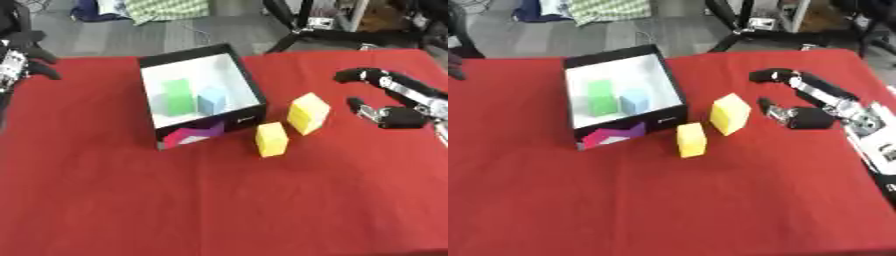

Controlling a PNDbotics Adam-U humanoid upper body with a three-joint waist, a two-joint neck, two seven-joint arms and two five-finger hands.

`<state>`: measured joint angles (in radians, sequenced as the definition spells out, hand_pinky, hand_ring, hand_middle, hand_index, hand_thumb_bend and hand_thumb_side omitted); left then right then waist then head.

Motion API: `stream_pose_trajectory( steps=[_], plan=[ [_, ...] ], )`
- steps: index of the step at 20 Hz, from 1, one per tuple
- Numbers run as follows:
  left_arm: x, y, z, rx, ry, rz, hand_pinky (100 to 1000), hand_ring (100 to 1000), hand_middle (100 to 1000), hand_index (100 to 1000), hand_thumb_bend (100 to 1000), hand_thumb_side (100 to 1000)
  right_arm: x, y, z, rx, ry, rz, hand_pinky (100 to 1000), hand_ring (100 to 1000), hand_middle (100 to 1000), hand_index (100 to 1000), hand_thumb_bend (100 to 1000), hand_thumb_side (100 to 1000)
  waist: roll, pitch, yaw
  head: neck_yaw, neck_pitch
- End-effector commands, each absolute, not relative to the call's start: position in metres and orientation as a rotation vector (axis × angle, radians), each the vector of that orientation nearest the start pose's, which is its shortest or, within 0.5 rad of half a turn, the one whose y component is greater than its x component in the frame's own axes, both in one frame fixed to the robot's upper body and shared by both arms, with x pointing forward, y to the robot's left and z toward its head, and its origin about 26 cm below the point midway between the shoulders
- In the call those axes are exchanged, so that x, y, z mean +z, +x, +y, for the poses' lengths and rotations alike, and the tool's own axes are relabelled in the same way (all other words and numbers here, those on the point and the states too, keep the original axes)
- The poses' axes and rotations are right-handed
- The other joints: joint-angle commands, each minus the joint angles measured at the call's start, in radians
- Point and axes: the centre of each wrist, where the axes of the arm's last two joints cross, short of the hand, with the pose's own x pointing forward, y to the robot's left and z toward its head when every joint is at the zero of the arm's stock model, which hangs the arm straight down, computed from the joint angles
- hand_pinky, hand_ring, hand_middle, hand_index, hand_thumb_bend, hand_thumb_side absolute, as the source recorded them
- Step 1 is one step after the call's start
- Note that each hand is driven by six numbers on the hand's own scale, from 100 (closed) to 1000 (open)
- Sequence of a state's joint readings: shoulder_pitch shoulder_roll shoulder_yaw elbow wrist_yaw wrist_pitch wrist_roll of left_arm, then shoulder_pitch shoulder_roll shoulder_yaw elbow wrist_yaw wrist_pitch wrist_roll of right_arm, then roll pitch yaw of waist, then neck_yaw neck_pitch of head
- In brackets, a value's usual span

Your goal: Pick up objects on the table and place them in the box.

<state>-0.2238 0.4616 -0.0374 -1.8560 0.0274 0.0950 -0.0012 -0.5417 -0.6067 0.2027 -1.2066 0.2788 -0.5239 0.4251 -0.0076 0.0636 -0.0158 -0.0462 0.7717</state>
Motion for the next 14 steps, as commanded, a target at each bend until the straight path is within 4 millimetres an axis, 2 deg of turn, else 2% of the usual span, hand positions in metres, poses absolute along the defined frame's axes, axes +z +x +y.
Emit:
stream_pose_trajectory(
  steps=[1, 2, 8, 14],
  plan=[
    [0.158, 0.306, 0.293, -0.447, 0.258, -1.951, 775, 537, 568, 844, 159, 903, 0.115, 0.411, -0.347, 1.462, -0.328, -1.759, 1000, 984, 937, 979, 100, 790, 0.014, 0.004, 0.003, -0.007, -0.002],
    [0.155, 0.306, 0.293, -0.439, 0.252, -1.942, 774, 536, 567, 844, 158, 908, 0.111, 0.413, -0.345, 1.455, -0.334, -1.762, 1000, 997, 948, 982, 100, 817, 0.015, 0.005, 0.005, -0.008, -0.002],
    [0.14, 0.304, 0.292, -0.408, 0.238, -1.9, 774, 533, 563, 844, 152, 919, 0.09, 0.42, -0.338, 1.413, -0.368, -1.764, 1000, 1000, 960, 987, 100, 850, 0.018, 0.007, 0.013, -0.013, -0.002],
    [0.135, 0.303, 0.29, -0.407, 0.224, -1.887, 773, 533, 562, 844, 152, 923, 0.081, 0.424, -0.328, 1.417, -0.378, -1.775, 1000, 1000, 960, 989, 100, 857, 0.018, 0.007, 0.018, -0.017, -0.002]
  ],
)
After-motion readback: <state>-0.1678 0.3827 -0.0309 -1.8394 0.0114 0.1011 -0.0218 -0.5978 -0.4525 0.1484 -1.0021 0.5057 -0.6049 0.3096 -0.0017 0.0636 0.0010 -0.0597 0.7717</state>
